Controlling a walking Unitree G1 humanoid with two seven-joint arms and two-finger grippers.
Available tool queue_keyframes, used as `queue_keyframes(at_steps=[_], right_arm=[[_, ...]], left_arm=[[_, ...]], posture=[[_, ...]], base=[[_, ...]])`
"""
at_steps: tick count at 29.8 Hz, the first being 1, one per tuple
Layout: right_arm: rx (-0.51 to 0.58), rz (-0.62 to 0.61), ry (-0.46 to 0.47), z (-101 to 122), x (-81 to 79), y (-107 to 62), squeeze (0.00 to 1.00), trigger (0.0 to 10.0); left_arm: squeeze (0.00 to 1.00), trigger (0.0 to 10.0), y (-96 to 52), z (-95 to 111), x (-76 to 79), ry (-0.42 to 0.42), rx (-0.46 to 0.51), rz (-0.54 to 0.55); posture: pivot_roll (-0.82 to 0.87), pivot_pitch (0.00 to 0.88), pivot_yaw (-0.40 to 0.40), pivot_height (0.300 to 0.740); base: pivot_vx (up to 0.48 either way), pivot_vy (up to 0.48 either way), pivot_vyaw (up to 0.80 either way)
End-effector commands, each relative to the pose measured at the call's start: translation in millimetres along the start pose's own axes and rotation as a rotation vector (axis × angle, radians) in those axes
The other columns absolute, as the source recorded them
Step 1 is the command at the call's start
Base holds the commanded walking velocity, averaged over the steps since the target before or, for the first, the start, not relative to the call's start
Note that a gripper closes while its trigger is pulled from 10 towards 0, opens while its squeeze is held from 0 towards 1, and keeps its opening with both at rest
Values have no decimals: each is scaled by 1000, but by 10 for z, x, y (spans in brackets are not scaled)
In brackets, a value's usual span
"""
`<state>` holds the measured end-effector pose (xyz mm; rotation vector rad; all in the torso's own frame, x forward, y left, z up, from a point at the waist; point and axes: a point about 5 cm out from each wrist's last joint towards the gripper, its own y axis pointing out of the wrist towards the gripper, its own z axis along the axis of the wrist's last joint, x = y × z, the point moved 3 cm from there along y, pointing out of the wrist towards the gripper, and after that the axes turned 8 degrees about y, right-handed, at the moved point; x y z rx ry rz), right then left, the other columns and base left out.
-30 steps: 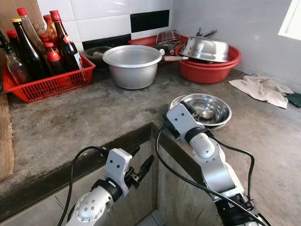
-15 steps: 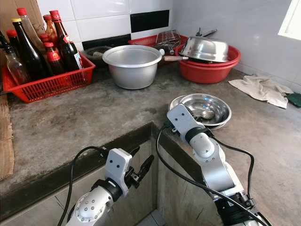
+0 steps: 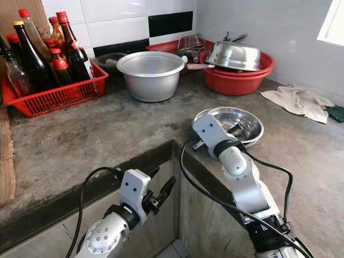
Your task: Kitchen organization
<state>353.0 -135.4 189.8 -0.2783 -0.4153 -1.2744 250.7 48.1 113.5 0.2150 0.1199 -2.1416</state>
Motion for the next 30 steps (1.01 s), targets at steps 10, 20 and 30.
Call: queue_keyframes(at_steps=[10,20,30], right_arm=[[168,-282,69,360,457,-10,0,0],[375,-365,290,726,500,-144,0,0],[396,-377,301,777,507,-163,0,0]], left_arm=[[0,10000,-5,51,-15,10,19,4],[0,10000,3,46,-32,12,19,10],[0,10000,4,46,-33,12,19,11]], posture=[[33,20,-33,740],[33,14,-30,740],[32,15,-28,740]], base=[[0,0,0],[0,0,0],[0,0,0]])
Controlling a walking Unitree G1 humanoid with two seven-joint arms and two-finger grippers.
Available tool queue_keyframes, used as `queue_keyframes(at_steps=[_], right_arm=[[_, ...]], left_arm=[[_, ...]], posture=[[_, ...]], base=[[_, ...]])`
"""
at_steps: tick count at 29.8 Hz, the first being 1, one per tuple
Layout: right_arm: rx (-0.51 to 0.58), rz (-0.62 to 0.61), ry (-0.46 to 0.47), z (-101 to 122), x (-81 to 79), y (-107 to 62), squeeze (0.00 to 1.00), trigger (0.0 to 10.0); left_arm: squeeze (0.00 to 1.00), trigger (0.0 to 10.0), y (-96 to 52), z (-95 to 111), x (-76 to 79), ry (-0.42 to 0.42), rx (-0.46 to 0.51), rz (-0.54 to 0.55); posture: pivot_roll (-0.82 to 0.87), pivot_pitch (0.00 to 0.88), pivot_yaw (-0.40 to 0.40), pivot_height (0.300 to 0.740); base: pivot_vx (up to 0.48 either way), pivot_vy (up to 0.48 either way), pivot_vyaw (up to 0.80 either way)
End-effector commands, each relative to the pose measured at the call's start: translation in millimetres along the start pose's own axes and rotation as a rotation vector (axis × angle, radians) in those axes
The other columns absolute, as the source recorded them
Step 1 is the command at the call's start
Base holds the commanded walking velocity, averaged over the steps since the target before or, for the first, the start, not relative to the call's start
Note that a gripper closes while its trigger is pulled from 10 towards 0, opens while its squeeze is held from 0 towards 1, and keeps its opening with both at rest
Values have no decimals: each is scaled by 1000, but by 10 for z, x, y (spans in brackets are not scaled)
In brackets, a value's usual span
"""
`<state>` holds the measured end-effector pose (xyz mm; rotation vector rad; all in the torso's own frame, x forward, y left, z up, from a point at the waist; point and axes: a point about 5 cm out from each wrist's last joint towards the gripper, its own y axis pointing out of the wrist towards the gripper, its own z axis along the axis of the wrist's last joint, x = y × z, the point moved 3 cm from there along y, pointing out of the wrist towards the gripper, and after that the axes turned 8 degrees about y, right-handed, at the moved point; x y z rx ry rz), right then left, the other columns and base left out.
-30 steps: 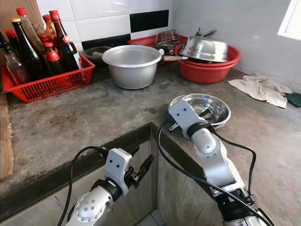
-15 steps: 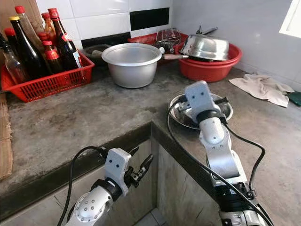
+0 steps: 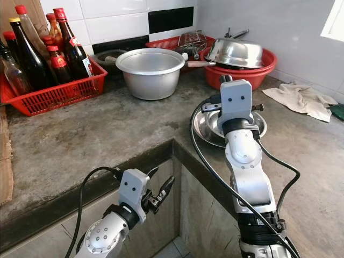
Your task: Kitchen organization
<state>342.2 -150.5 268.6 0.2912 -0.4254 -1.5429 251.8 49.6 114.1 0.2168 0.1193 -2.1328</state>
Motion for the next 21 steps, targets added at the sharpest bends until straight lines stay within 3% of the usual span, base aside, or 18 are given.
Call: queue_keyframes(at_steps=[1,21], right_arm=[[55,-7,6,136,12,18,0,0],[70,-18,20,176,10,12,0,0]], left_arm=[[0,10000,3,44,-14,11,19,2],[0,10000,4,45,-15,11,19,2]], posture=[[32,15,-28,740],[32,15,-28,740]], base=[[0,0,0],[0,0,0]])
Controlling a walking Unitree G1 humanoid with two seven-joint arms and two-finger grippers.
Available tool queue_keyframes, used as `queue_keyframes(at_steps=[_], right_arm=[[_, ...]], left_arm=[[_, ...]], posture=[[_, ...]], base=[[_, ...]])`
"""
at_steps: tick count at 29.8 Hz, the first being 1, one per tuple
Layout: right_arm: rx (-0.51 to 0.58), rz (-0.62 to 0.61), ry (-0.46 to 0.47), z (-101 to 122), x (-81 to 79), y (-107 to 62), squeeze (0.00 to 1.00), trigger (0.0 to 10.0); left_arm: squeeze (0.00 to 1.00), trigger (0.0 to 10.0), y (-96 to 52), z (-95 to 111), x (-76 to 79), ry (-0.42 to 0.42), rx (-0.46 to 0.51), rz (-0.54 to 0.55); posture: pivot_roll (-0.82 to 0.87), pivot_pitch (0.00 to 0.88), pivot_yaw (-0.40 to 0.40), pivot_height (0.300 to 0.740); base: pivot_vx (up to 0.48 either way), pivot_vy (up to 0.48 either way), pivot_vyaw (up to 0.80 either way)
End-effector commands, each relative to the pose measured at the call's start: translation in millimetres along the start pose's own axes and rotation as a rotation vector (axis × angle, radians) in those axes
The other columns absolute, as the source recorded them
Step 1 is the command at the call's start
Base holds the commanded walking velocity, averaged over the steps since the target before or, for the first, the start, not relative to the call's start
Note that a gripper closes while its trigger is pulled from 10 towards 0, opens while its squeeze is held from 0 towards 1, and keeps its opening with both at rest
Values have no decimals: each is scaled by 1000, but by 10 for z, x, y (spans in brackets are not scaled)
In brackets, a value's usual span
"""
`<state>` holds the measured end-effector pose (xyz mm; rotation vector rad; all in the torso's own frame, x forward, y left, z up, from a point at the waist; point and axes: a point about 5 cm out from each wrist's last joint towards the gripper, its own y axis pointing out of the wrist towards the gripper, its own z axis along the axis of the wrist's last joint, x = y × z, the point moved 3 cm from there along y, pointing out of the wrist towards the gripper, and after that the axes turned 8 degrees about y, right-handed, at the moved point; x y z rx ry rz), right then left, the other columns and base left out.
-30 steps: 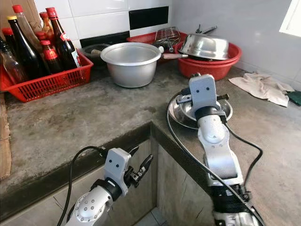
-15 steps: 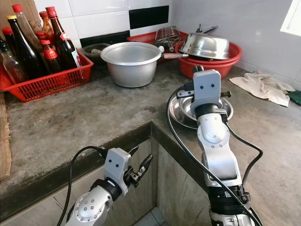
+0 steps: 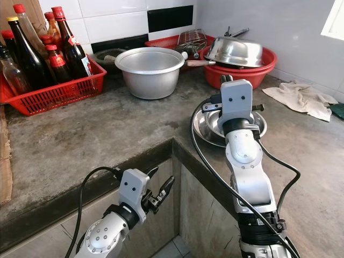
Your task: Kitchen organization
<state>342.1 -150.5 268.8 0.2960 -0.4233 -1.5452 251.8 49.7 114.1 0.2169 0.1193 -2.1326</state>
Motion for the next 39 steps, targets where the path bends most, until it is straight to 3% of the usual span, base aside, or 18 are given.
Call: queue_keyframes(at_steps=[1,4,14,15,16,23,39], right_arm=[[98,-32,59,258,-14,-2,0,0],[134,-52,114,363,-35,-24,0,0],[131,-50,107,366,-33,-36,0,0],[128,-50,99,367,-36,-41,0,5961],[127,-48,94,369,-39,-47,0,10000],[114,-59,99,347,-20,-91,0,10000],[100,-141,34,344,118,-207,0,10000]], left_arm=[[0,10000,1,51,-26,11,22,10],[0,10000,-3,58,-38,11,26,20],[0,10000,2,57,-29,10,29,19],[0,10000,5,58,-30,10,30,19],[0,10000,7,59,-31,10,30,20],[0,10000,19,74,-45,11,38,22],[0,10000,57,120,-116,24,61,37]], posture=[[35,6,-26,740],[35,4,-25,740],[35,0,-28,740],[31,0,-26,740],[30,0,-26,740],[30,0,-26,740],[21,0,-19,740]], base=[[0,0,0],[0,0,0],[0,0,0],[0,0,0],[0,0,0],[0,0,0],[-68,90,-800]])
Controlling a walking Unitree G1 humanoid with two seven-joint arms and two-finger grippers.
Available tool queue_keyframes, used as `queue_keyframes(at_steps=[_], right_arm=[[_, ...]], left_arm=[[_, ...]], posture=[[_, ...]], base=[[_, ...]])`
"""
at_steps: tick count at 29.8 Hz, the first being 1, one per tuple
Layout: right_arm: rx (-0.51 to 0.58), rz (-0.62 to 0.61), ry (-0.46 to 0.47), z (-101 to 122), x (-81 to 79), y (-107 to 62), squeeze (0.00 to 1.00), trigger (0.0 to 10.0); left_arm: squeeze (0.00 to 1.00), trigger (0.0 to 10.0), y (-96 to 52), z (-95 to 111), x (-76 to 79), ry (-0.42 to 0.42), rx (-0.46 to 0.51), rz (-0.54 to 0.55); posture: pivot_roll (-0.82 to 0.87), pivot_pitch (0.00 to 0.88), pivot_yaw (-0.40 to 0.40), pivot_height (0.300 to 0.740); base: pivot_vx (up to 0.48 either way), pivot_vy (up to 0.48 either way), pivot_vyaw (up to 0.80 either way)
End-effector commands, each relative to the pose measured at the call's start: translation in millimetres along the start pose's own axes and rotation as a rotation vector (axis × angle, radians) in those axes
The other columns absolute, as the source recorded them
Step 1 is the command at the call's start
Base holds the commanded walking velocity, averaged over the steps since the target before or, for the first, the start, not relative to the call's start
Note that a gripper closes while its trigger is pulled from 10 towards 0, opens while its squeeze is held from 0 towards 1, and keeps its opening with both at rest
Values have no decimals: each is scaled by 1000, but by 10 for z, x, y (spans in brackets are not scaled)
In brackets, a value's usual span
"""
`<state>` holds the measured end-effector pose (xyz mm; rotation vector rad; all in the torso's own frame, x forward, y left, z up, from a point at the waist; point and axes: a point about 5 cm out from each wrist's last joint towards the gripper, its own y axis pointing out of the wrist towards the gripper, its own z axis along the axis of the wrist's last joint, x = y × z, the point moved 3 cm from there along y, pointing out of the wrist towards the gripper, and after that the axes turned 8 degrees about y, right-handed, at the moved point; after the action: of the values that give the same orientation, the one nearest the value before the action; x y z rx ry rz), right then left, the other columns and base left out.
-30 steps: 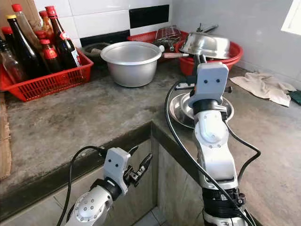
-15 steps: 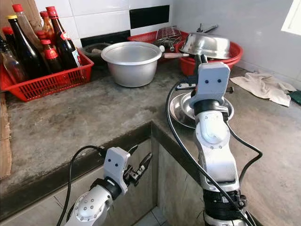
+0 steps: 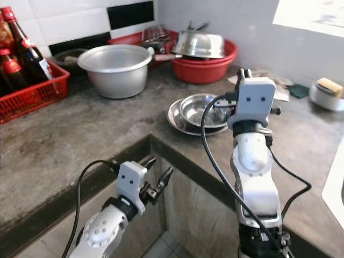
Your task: Kitchen organization
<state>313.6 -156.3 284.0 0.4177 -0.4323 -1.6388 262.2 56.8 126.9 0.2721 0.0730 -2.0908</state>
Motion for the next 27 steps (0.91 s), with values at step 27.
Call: queue_keyframes(at_steps=[27], right_arm=[[18,-39,-114,85,62,-62,0,10000]], left_arm=[[0,10000,43,18,-15,46,9,0]], posture=[[15,1,-11,740]], base=[[0,66,-622]])
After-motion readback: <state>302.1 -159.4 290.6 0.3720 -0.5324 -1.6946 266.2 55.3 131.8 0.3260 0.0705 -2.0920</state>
